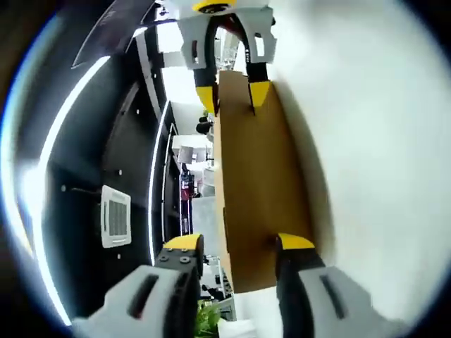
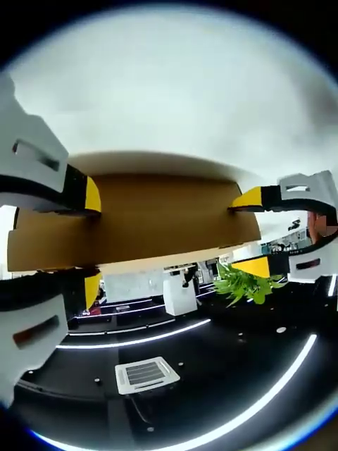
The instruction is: Operate the shoe box by opening the lid, removing the specified soft item, and placing it in the target area until the item is outside and the box remains undamaged.
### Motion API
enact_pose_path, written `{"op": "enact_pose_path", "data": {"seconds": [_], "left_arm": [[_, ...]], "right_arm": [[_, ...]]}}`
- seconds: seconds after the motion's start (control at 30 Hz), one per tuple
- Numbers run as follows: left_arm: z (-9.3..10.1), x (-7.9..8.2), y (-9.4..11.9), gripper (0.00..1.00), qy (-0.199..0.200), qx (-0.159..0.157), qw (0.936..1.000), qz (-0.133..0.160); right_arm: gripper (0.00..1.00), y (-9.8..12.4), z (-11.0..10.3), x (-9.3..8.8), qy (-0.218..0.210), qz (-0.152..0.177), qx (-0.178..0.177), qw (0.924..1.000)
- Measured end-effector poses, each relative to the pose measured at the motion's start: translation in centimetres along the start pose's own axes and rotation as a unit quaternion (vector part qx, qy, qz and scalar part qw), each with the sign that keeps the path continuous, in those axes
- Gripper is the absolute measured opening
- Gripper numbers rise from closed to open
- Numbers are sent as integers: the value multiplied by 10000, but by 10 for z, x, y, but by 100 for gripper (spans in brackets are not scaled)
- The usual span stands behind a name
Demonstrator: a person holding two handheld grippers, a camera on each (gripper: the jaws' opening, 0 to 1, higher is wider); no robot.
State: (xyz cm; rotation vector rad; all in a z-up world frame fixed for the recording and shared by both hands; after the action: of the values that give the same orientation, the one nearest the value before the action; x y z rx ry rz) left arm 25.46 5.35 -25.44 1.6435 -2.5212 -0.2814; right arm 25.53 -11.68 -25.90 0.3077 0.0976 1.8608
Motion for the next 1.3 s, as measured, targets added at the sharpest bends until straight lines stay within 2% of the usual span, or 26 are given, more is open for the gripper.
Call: {"op": "enact_pose_path", "data": {"seconds": [0.37, 0.83, 1.13, 1.23, 1.3], "left_arm": [[4, 3, -4, 29, 86, -93, 9999, -10], [2, 6, -7, 29, 231, -134, 9996, 21], [3, 7, -6, 29, 134, -127, 9998, -30], [2, 7, -6, 30, 406, -101, 9990, -160], [2, 8, -7, 30, 377, -95, 9991, -185]], "right_arm": [[30, 0, 0, -3, 23, -36, -43, 10000], [30, 1, 1, -5, 126, -157, -29, 9998], [29, 2, 1, -4, 239, -181, -16, 9995], [29, 2, 1, -3, 273, -182, 9, 9995], [29, 2, 0, -3, 276, -182, 18, 9995]]}}
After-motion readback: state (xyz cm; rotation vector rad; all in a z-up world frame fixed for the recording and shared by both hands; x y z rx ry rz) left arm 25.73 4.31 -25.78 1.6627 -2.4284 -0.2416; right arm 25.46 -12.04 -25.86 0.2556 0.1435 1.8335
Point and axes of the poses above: the point that each gripper's makers call its tool centre point, and the gripper's own axes: y roughly backward along the fingers, z roughly to its right, x roughly out of its top, the point moved 6 cm from there along y, roughly backward along the fingers, and after that the axes turned 1 degree about -x, right-handed, at the moved point
